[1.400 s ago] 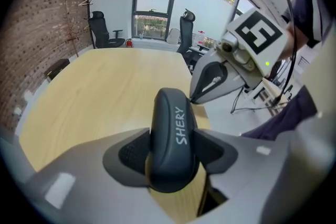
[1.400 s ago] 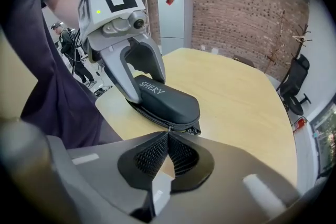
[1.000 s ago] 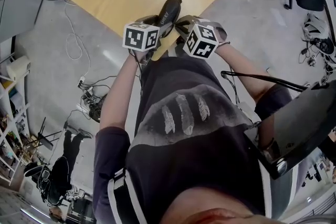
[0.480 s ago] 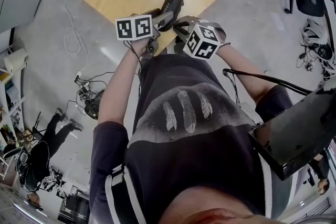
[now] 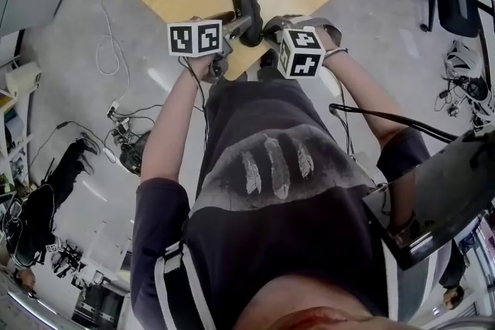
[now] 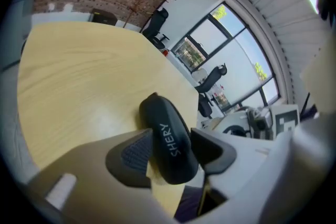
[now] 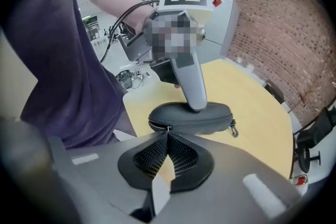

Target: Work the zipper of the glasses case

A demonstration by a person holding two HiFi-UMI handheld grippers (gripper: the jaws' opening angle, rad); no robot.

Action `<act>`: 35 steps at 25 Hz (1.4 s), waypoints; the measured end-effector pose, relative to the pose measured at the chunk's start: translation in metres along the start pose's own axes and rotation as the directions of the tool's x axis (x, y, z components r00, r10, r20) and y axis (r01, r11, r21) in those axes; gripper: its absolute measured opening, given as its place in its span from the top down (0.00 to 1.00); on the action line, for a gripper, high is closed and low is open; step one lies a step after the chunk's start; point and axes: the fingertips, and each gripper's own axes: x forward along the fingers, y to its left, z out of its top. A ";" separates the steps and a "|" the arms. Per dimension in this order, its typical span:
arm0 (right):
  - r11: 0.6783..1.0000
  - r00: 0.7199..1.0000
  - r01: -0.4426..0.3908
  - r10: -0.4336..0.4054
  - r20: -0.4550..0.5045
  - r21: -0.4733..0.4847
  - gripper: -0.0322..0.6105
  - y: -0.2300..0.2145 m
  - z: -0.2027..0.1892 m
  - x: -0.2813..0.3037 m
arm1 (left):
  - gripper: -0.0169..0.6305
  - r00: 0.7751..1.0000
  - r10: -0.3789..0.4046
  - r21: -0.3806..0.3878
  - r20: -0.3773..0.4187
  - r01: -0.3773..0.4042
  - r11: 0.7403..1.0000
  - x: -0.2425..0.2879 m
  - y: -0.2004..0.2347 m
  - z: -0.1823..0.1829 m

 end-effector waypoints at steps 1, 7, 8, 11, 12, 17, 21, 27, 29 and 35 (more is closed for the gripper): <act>1.000 1.000 -0.001 0.001 -0.007 -0.010 0.95 -0.002 -0.001 0.000 | 0.59 1.000 0.003 0.036 -0.020 -0.002 0.999 0.000 -0.001 0.000; 0.990 0.995 -0.101 0.098 -0.033 -0.095 0.95 0.002 -0.014 0.003 | 0.30 0.985 0.114 0.633 -0.130 -0.006 0.774 -0.020 -0.010 0.013; 0.986 0.992 -0.124 0.120 -0.040 -0.110 0.95 0.004 -0.017 0.004 | 0.28 0.970 0.185 0.789 -0.158 0.012 0.614 -0.023 -0.011 0.008; 0.965 0.978 -0.209 0.204 -0.052 -0.158 0.95 0.013 -0.019 0.001 | 0.26 0.913 0.353 0.979 -0.204 0.186 0.086 -0.022 -0.012 -0.016; 0.956 0.971 -0.238 0.233 -0.053 -0.173 0.96 0.017 -0.017 0.000 | 0.26 0.901 0.380 0.968 -0.206 0.245 -0.055 -0.017 -0.013 -0.024; 0.931 0.956 -0.294 0.285 -0.072 -0.218 0.96 0.019 -0.007 0.000 | 0.27 0.882 0.413 0.794 -0.226 0.413 -0.447 0.010 -0.018 -0.046; 0.941 0.962 -0.271 0.263 -0.070 -0.201 0.96 0.014 -0.010 -0.002 | 0.34 0.861 0.438 0.699 -0.257 0.479 -0.531 0.026 -0.018 -0.056; 0.983 0.984 -0.176 0.174 -0.029 -0.051 0.95 -0.003 -0.026 0.003 | 0.36 0.859 0.417 0.776 -0.298 0.472 -0.418 0.041 -0.017 -0.048; 0.995 0.994 -0.104 0.104 -0.031 0.007 0.96 -0.016 -0.035 0.000 | 0.38 0.877 0.366 0.866 -0.311 0.420 -0.272 0.044 -0.020 -0.041; 0.998 0.992 -0.056 0.057 -0.111 0.013 0.96 -0.018 -0.064 -0.009 | 0.40 0.908 0.317 0.954 -0.273 0.298 -0.033 0.057 -0.027 -0.025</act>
